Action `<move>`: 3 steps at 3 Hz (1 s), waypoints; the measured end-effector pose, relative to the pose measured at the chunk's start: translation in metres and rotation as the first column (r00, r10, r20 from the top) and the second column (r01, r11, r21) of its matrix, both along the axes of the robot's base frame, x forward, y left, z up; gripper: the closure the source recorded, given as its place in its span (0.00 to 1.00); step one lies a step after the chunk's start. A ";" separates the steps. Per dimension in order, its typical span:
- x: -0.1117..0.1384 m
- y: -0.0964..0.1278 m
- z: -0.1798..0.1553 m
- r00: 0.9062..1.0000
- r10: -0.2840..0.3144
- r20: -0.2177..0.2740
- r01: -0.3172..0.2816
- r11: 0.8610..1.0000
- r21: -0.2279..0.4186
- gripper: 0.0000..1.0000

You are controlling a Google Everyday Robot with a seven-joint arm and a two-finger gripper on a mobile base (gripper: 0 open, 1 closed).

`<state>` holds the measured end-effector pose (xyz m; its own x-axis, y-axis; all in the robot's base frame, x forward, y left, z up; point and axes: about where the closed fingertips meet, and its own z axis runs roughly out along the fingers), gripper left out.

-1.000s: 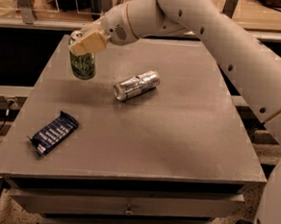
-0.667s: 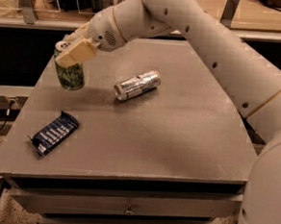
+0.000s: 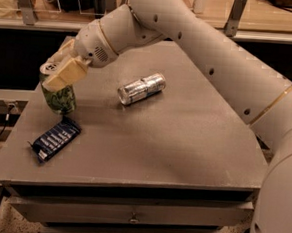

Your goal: Move green can near rxbar blueberry

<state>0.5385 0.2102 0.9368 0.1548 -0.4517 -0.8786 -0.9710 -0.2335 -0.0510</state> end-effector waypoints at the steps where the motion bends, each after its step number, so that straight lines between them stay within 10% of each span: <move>1: -0.012 0.009 -0.007 0.999 0.040 -0.009 -0.040 0.999 0.000 0.63; 3: -0.023 0.033 -0.005 0.996 0.087 0.031 -0.088 0.995 0.040 0.08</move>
Offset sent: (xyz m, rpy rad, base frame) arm -0.0177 0.0293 -0.0081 0.0469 -0.0273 0.0744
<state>0.5155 0.2436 0.9319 0.2182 -0.3988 -0.8907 -0.9449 -0.3146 -0.0906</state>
